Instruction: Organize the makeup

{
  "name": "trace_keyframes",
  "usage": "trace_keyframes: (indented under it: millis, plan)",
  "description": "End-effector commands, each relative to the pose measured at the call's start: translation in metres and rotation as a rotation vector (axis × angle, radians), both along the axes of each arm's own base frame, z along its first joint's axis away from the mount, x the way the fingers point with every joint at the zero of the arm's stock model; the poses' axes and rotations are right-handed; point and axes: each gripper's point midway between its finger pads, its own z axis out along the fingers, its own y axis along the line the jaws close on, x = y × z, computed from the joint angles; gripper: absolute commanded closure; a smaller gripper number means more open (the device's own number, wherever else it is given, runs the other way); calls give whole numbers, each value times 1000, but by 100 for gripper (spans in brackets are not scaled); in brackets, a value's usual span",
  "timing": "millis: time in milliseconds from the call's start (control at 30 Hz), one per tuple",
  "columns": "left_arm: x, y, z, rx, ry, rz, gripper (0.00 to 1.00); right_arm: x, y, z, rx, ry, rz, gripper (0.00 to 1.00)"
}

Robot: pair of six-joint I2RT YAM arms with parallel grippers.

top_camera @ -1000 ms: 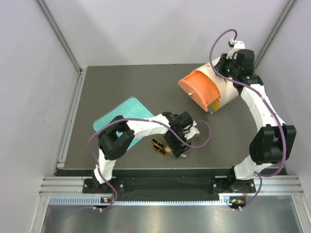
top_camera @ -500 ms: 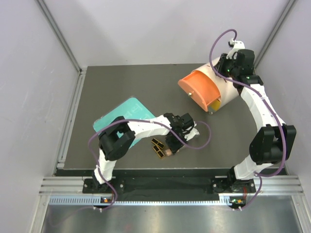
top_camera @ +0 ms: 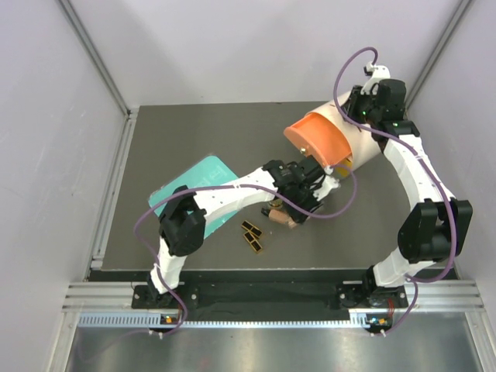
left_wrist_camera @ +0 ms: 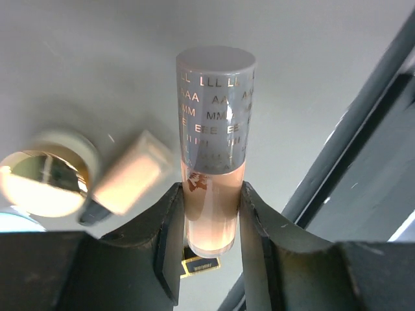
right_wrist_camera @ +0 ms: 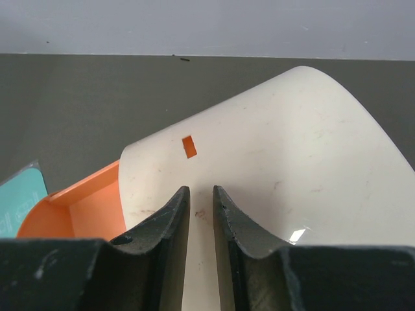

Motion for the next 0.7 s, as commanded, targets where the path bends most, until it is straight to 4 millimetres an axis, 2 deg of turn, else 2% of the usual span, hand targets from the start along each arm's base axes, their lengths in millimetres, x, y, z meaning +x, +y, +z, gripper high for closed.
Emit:
trace_keyframes:
  millis: [0,33,67,167,267,367,533,667]
  plan:
    - [6,-30,82,-202,-71,-2,100,-52,0,-100,-34,384,11,78]
    - [7,-35,90,-227,-76,-3,100,-53,0,-101,-34,387,11,78]
    - [10,-41,107,-272,-95,-7,100,-53,0,-101,-35,387,12,78]
    - [13,-55,143,-384,-121,14,100,-54,0,-101,-35,387,13,78]
    - [18,-66,180,-495,-162,35,100,-55,0,-102,-34,391,12,78]
    - [24,-74,210,-580,-190,63,100,-56,0,-103,-33,392,14,78]
    - [43,-86,248,-718,-226,162,100,-58,0,-105,-33,395,16,78]
    - [58,-91,268,-821,-182,244,100,-59,0,-106,-35,399,17,78]
